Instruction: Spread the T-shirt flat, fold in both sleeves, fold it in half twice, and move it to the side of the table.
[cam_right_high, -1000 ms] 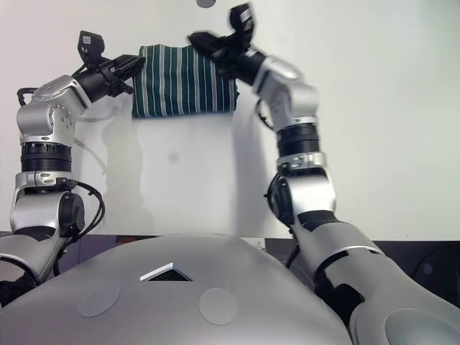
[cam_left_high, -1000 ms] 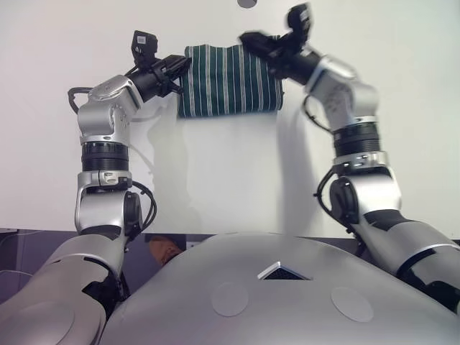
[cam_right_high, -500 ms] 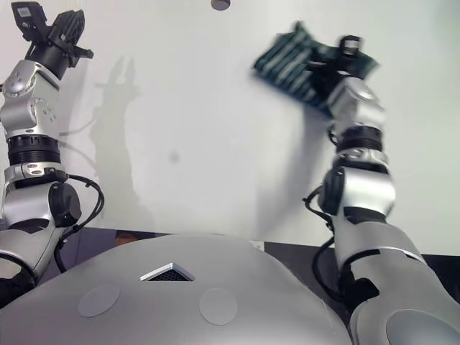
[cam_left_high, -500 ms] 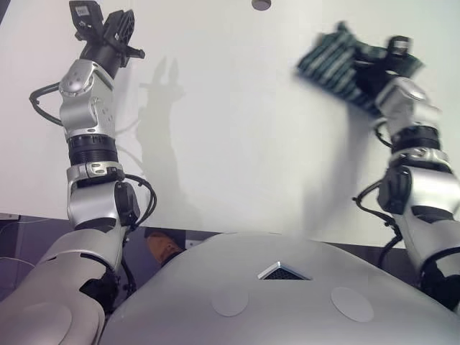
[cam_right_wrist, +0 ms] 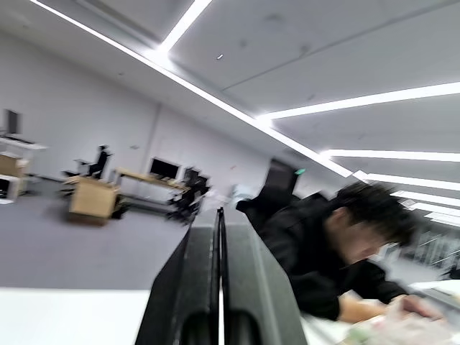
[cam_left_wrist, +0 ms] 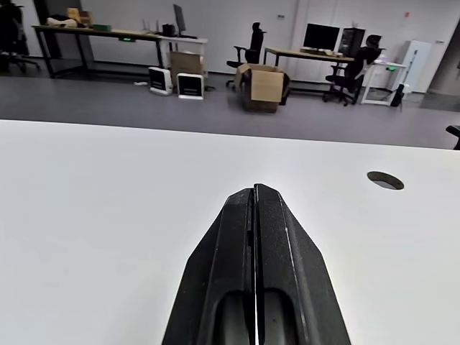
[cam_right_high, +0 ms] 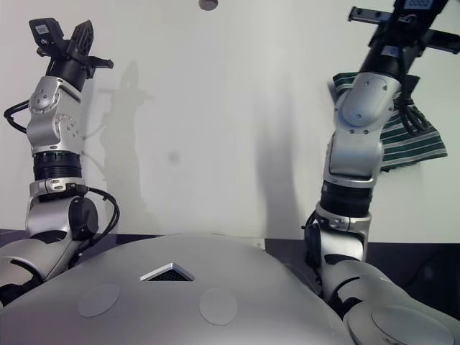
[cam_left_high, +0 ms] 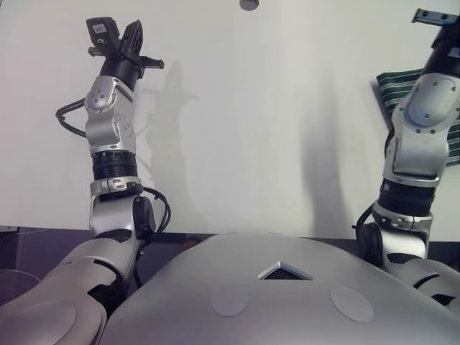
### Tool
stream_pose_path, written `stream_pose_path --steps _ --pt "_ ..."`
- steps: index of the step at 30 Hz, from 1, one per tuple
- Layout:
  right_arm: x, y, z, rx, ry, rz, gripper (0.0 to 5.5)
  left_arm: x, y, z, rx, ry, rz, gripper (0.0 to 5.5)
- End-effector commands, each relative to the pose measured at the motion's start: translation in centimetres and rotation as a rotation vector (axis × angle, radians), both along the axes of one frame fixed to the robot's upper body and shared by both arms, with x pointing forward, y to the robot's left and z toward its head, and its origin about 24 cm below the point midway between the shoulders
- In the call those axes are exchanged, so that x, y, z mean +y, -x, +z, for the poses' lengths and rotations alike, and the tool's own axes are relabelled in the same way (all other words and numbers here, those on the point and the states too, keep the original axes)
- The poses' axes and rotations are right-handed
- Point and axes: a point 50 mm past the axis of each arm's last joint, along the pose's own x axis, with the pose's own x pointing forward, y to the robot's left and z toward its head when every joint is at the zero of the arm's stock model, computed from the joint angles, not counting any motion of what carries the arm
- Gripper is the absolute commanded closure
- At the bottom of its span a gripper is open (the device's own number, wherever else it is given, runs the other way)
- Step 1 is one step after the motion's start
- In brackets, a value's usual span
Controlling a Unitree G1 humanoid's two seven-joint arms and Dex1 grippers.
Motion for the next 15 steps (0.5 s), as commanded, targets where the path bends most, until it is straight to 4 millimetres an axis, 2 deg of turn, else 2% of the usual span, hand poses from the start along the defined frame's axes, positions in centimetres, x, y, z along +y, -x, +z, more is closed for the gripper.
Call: stream_pose_path --steps 1,4,6,9,15 --pt "0.8 0.5 -4.7 0.180 -0.153 0.026 5.50 -1.2 0.1 0.6 -0.053 -0.025 0.000 5.48" --pt "0.8 1.0 -6.8 0.258 -0.270 0.047 5.50 -1.3 0.7 1.0 -0.105 -0.062 0.020 5.48" --pt "0.4 1.1 -7.4 0.289 -0.257 0.085 5.50 -1.8 1.3 0.2 -0.101 -0.050 0.045 5.48" --pt "0.0 0.5 -7.1 0.300 -0.209 0.127 5.50 -2.4 2.3 -0.7 -0.098 -0.055 0.071 5.48" --pt "0.6 -0.9 -5.9 0.335 -0.094 0.281 5.50 -3.7 4.3 -1.5 -0.134 -0.130 0.107 5.48"
